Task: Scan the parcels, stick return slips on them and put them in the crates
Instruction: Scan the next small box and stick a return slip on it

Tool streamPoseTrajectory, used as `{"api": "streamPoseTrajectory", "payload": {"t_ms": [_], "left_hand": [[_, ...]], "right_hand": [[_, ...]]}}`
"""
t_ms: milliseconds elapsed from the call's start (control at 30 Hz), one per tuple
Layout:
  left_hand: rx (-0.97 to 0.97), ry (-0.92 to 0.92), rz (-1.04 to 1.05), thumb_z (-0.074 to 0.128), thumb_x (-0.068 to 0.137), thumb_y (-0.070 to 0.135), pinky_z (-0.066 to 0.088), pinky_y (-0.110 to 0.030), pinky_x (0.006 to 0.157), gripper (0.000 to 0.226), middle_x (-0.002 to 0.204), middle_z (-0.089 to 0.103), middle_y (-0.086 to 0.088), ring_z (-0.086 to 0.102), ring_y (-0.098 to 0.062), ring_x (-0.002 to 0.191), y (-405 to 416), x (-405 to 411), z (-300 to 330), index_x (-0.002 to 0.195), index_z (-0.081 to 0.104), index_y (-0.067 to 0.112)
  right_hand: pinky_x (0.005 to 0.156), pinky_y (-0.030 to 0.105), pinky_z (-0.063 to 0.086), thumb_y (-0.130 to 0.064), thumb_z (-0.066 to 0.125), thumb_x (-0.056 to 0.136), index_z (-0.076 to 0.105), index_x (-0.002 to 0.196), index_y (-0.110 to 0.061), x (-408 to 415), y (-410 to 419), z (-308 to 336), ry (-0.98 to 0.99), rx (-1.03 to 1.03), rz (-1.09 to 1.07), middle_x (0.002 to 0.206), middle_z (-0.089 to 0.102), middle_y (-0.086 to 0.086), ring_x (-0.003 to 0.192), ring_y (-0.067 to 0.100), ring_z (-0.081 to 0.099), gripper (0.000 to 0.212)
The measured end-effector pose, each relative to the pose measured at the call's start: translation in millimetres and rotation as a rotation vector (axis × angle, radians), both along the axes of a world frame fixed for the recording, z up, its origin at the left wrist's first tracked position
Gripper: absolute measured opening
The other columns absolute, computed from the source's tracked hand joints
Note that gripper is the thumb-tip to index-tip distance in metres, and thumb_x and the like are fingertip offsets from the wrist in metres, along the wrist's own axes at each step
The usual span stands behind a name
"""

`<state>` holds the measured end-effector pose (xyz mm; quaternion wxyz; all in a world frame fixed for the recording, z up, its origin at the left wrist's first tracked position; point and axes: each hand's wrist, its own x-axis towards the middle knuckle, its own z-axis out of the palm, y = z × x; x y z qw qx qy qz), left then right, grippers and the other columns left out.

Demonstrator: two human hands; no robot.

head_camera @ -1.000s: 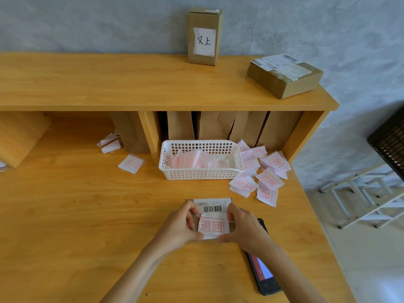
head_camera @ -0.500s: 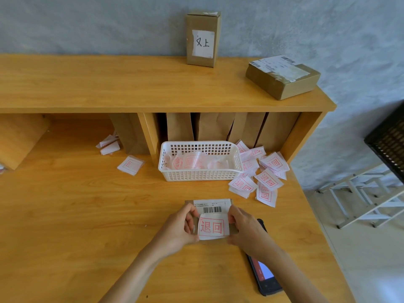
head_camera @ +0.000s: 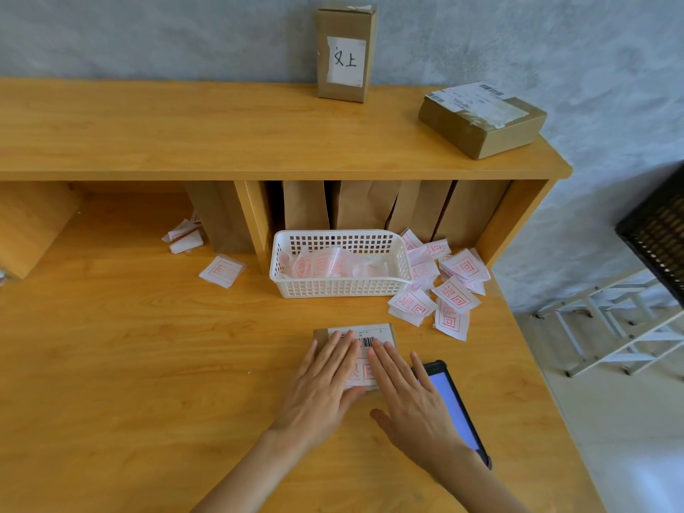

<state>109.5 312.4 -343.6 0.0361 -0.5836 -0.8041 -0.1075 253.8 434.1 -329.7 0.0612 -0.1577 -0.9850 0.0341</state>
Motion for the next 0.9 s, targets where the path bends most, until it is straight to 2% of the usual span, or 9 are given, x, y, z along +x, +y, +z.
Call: {"api": "streamPoseTrajectory", "payload": {"t_ms": [133,333,400,500,567,633,700,800,900], "left_hand": [[-0.024,-0.032,0.012,0.016,0.101,0.055,0.022,-0.042,0.112,0.066,0.157,0.030,-0.002,0.020,-0.017,0.146,-3.7,-6.3,0.6,0.150,0.029,0.013],[-0.045,-0.028,-0.005,0.026,0.098,0.054,0.022,-0.040,0.111,0.067,0.158,0.027,0.000,0.018,-0.019,0.147,-11.2,-15.8,1.5,0.152,0.024,0.015],[-0.064,-0.074,0.001,0.025,0.098,0.054,0.021,-0.039,0.112,0.067,0.159,0.024,0.000,0.015,-0.018,0.148,-9.4,-14.9,2.1,0.153,0.019,0.016],[-0.084,-0.160,-0.022,0.020,0.099,0.058,0.014,-0.036,0.116,0.068,0.162,0.016,0.003,0.002,-0.014,0.150,-11.1,-15.7,1.4,0.154,0.014,0.019],[0.027,-0.365,-0.026,0.020,0.095,0.067,0.008,-0.027,0.120,0.072,0.163,0.003,0.010,-0.007,-0.005,0.148,-12.4,-18.3,5.3,0.154,0.013,0.026],[0.152,-0.675,0.084,0.030,0.092,0.070,0.008,-0.020,0.118,0.074,0.161,0.001,0.019,-0.004,0.003,0.146,-12.1,-19.3,16.0,0.153,0.018,0.031],[0.293,-0.860,0.319,0.042,0.091,0.063,0.013,-0.020,0.115,0.071,0.159,0.014,0.017,0.010,0.002,0.145,-8.3,-21.3,19.7,0.151,0.027,0.029],[0.246,-1.263,0.610,0.056,0.087,0.057,0.036,-0.031,0.110,0.070,0.146,0.044,0.004,0.042,-0.011,0.133,1.3,-26.7,24.8,0.146,0.039,0.024],[0.175,-1.546,0.629,0.063,0.086,0.053,0.051,-0.022,0.076,0.046,0.113,0.069,0.005,0.065,-0.008,0.100,9.5,-25.3,27.8,0.121,0.058,0.024]], "right_hand": [[0.109,0.046,0.023,-0.038,0.088,0.059,0.038,0.147,-0.009,2.4,5.5,-1.2,-0.008,0.026,-0.018,0.155,0.033,0.007,0.143,0.018,0.025,0.105],[0.113,0.049,0.029,-0.030,0.089,0.058,0.037,0.148,-0.011,7.0,14.7,0.0,-0.022,0.035,-0.045,0.155,0.033,0.005,0.143,0.020,0.024,0.105],[0.111,0.047,0.036,-0.032,0.089,0.058,0.036,0.148,-0.010,5.5,14.1,0.7,-0.037,-0.012,-0.049,0.155,0.033,0.006,0.143,0.019,0.024,0.107],[0.113,0.042,0.032,-0.024,0.081,0.069,0.023,0.153,-0.013,8.5,16.3,0.2,0.007,-0.169,-0.014,0.160,0.020,0.002,0.148,0.016,0.012,0.103],[0.117,0.034,0.023,-0.014,0.066,0.076,0.012,0.155,-0.023,15.0,23.1,5.2,0.062,-0.283,0.008,0.162,0.008,-0.005,0.149,0.010,0.004,0.096],[0.114,0.029,0.024,-0.008,0.057,0.077,0.011,0.155,-0.031,22.2,32.4,12.6,0.101,-0.331,-0.032,0.162,0.010,-0.009,0.148,0.009,0.009,0.093],[0.106,0.027,0.037,-0.005,0.061,0.080,0.021,0.153,-0.029,27.6,42.9,18.2,0.134,-0.338,-0.120,0.160,0.019,-0.007,0.145,0.013,0.023,0.086],[0.099,0.027,0.045,-0.013,0.061,0.091,0.029,0.150,-0.025,25.2,57.5,25.1,0.102,-0.338,-0.346,0.157,0.027,-0.005,0.142,0.017,0.029,0.069],[0.107,0.034,0.039,-0.015,0.056,0.095,0.039,0.145,-0.022,16.4,70.2,31.5,0.051,-0.466,-0.516,0.153,0.036,0.000,0.140,0.020,0.032,0.053]]}}
